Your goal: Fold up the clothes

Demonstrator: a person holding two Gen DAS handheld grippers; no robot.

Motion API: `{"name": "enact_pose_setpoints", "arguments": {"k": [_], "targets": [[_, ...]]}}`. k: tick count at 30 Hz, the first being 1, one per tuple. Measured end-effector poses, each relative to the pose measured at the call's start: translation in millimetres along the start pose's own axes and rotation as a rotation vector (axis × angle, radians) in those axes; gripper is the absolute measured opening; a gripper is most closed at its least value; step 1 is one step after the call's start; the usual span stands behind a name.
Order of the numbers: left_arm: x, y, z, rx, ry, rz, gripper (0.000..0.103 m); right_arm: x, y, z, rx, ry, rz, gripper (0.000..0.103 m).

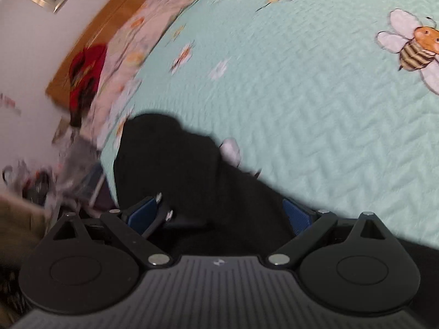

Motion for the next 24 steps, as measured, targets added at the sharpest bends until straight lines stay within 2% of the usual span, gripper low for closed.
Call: {"name": "enact_pose_setpoints", "arguments": {"k": [6,12,16,20,24], "targets": [[-3,-1,-1,-0.003,0.000,0.000,0.102,-3,16,4,-0.014,0.012,-0.025,0.098],[-2,-2,-1,-0.002,-0.001,0.001,0.102,-14,1,9,-0.021,0.094,-0.084,0.098],[-3,-2,-2,-0.001,0.000,0.000,0.102,-9,-8,25,-0.078,0.137,-0.099,0.098],[-4,-2,-2,0.005,0.000,0.001,0.102,-12,-10,30,-0.129,0.036,-0.063,0.100],[-8,0,-2,0.007,0.004,0.000,0.102,-15,-4,26,-0.121,-0.065,-0.045,0.101]]}}
Point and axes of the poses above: each gripper's, at about its wrist camera, not at the fingertips, and z roughly the way its jaws point, x to its right, y to its underside, the point moved 5 cm from there along z, roughly the way its jaws point, and after that the axes turned 13 degrees about z, right-handed, at the moved point
